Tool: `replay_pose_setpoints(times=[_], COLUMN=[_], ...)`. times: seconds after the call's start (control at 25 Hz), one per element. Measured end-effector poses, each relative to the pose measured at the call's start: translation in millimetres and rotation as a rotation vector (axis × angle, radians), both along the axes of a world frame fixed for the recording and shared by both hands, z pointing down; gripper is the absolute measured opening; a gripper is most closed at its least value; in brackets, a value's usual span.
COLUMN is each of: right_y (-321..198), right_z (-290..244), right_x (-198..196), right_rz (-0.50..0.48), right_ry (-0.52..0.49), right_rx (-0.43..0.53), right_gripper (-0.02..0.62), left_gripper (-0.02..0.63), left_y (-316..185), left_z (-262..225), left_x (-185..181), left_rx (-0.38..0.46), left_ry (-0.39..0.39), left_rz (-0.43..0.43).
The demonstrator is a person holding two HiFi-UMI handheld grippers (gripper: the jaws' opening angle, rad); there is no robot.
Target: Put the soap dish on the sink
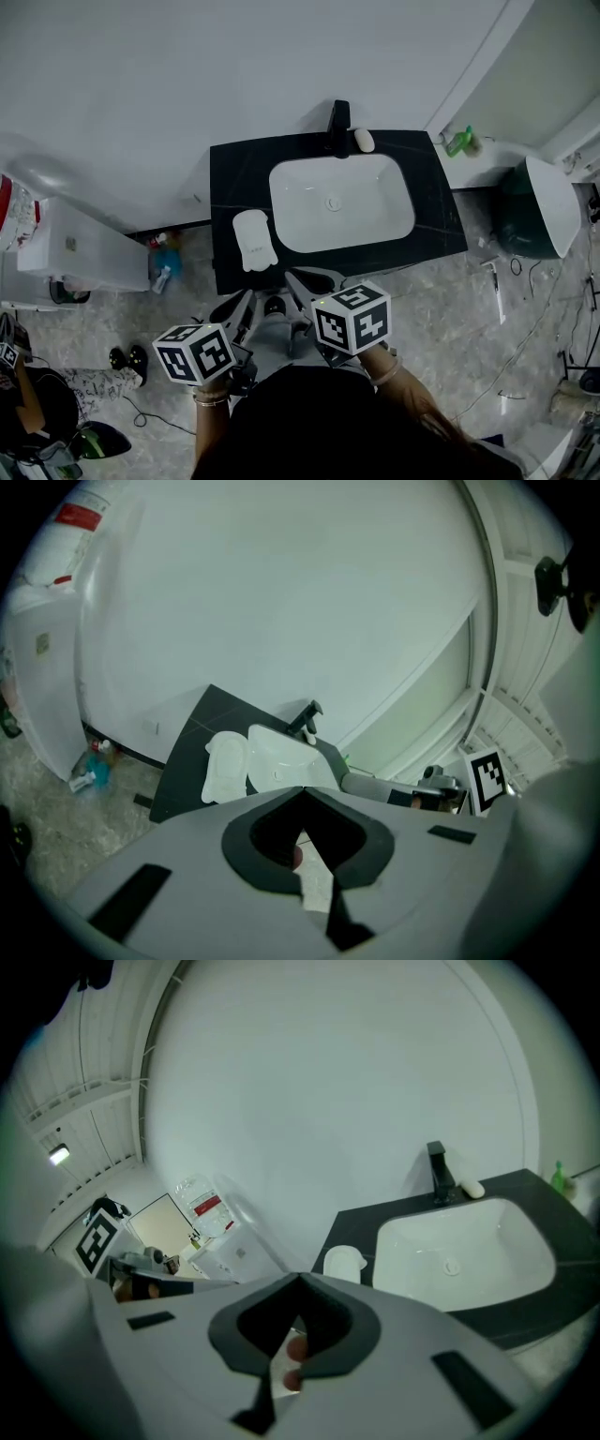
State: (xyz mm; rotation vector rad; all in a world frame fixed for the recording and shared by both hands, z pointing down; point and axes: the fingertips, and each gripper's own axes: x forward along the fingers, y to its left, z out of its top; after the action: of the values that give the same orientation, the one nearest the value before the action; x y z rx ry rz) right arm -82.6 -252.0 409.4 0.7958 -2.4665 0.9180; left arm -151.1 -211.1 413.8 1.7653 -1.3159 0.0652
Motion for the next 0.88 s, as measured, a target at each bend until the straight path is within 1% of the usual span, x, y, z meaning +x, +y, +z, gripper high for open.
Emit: replay_pose_setpoints(times=[0.12, 0.24, 0.32, 0.44, 0.52, 0.68, 0.88], right_y=[6, 8, 10, 11, 9, 6, 3], right_z=[-6, -11, -15, -21, -23, -25, -26], right_x=[3, 7, 9, 10, 10, 9, 6], right_rz=[-0.001, -0.005, -0.018, -0.030, -0.031, -0.029, -0.042], right_ry=[-0.040, -0.050, -0.071, -0.125, -0.131, -0.130, -0.156], right_rx=[0.001, 0.020, 0.034, 0.034, 0.040, 0.048, 0.056], right_gripper=[0.018, 0.019, 0.018, 0.018, 0.018, 0.018, 0.018], left_gripper=[0.003, 0.003, 0.002, 0.002, 0.002, 0.002, 0.002], left_y=[7, 9, 11, 15, 16, 15, 11], left_z=[1, -3, -5, -3, -2, -4, -2], left_x=[7, 9, 12, 14, 14, 15, 13], left_rx=[-0.007, 0.014, 0.021, 0.003, -0.005, -0.017, -0.022], left_ry=[-0.057, -0.042, -0.036, -0.068, -0.080, -0.078, -0.102], left_rz=[0.021, 0.006, 0.016, 0.036, 0.036, 0.036, 0.023])
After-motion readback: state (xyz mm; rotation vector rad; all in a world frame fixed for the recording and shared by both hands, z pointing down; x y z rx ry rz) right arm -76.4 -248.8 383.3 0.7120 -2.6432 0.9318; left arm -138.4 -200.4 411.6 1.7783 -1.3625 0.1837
